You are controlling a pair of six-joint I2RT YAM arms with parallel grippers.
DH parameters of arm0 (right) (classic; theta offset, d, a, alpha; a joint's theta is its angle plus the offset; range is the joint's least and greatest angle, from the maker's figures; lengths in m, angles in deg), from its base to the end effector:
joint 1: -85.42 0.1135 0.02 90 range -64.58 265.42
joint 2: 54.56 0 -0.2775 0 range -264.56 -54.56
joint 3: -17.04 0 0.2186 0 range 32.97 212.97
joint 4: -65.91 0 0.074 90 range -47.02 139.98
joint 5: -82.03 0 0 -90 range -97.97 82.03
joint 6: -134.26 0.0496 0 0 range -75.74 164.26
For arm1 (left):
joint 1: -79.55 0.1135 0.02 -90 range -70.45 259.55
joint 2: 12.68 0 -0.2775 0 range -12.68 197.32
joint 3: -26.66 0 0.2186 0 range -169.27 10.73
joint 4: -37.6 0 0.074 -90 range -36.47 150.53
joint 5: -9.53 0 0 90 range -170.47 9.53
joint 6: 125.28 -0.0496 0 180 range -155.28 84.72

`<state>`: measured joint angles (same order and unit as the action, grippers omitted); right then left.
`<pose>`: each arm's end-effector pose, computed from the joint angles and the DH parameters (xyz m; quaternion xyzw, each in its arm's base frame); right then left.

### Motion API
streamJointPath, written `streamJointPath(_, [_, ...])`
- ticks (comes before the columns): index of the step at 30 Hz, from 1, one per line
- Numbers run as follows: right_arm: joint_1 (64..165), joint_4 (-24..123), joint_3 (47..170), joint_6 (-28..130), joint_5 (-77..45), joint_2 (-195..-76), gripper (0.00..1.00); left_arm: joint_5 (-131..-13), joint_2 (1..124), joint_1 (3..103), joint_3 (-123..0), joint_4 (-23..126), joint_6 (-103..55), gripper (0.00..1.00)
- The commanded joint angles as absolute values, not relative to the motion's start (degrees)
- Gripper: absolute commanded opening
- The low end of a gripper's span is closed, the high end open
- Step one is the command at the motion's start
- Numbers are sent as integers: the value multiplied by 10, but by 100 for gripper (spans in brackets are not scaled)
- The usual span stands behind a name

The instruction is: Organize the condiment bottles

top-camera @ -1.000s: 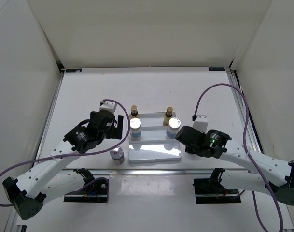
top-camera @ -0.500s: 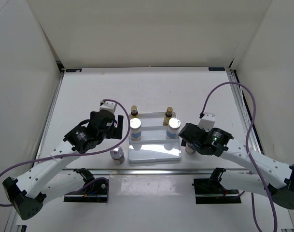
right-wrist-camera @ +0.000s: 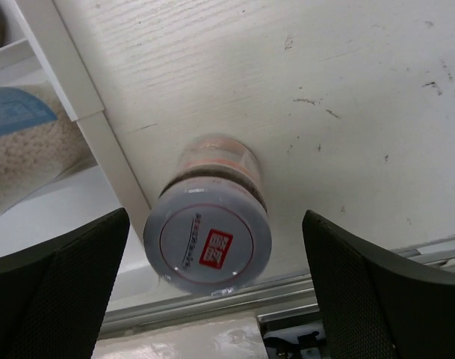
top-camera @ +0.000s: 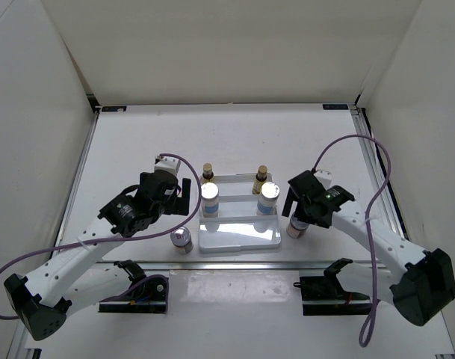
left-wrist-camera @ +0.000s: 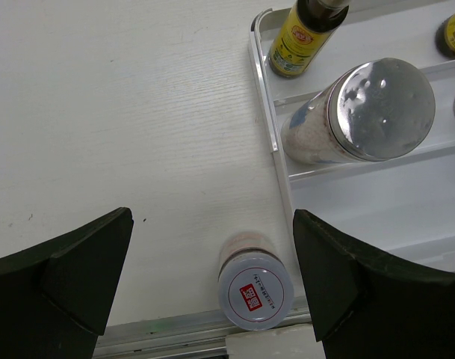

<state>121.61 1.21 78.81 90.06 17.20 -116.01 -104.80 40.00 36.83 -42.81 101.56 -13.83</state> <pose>0.1395 0.0759 0.2513 0.1279 0.9443 -0.0184 0.3027 0.1182 -0.0814 0.3099 0.0923 0.9086 -0.0234 0.4066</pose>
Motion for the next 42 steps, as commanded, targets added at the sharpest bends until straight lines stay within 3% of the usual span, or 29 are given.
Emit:
streamJointPath(1, [1187,65,780,874,114,-1179,100,-1055,395,366,-449,1017,-142,100])
streamJointPath(4, [1167,71,774,874,102,-1187,98,-1055,395,366,-449,1017,-142,100])
streamJointPath(8, [1167,71,774,874,88,-1182,75,-1055,395,366,-449,1017,-142,100])
streamJointPath(15, [1167,25,780,885,81,-1155,45,-1055,395,366,-449,1017,-142,100])
streamJointPath(21, [1167,-49,828,891,132,-1110,27,-1055,395,366,-449,1017,-142,100])
streamJointPath(26, [1167,-71,861,877,130,-1069,18,-1055,395,366,-449,1017,-142,100])
streamJointPath(31, [1179,-12,862,843,43,-1036,8,-1055,395,366,-449,1017,-142,100])
streamJointPath(33, [1193,14,862,835,0,-1031,8,-1055,395,366,-449,1017,-142,100])
streamJointPath(42, [1293,64,873,835,9,-1102,3,-1055,395,366,-449,1017,-142,100])
